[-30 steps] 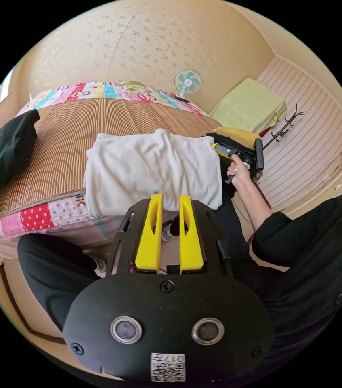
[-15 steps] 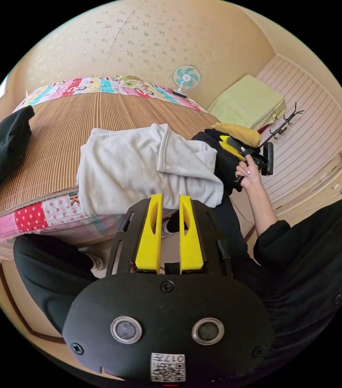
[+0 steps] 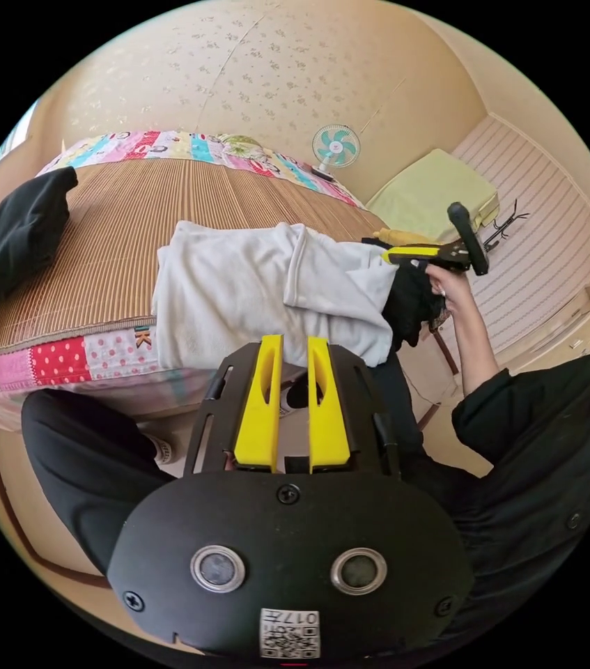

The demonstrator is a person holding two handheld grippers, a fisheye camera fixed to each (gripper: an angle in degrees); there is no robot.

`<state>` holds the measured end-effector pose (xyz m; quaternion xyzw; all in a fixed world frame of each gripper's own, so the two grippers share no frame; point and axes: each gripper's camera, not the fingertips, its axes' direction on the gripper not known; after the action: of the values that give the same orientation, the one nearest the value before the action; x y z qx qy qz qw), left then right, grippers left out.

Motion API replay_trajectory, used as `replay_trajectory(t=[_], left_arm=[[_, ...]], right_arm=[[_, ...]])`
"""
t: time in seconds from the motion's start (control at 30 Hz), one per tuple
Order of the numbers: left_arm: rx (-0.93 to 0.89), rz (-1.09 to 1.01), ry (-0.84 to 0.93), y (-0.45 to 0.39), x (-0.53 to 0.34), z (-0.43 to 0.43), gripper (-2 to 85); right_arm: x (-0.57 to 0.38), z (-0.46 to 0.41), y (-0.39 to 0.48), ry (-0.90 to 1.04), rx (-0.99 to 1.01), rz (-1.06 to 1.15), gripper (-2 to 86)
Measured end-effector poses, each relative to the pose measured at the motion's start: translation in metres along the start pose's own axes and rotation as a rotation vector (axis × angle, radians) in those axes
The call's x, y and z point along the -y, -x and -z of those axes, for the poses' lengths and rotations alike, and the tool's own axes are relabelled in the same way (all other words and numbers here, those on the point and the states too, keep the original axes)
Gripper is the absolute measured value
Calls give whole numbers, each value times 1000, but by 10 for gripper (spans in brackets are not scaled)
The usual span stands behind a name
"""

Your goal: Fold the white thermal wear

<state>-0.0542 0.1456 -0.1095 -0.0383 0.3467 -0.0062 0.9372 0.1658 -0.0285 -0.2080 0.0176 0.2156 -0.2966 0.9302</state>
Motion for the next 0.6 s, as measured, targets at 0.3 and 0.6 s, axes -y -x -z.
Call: replay_trajectory(t=[0.3,0.6], left_arm=[[-39,-37,-151,12,-5,42,63],[-115,-192,-220,9,-20,74,78]], right_arm=[[-9,224,3,-733,-435,-311,17],[-33,326,-54,-1020,-274,-554,18]])
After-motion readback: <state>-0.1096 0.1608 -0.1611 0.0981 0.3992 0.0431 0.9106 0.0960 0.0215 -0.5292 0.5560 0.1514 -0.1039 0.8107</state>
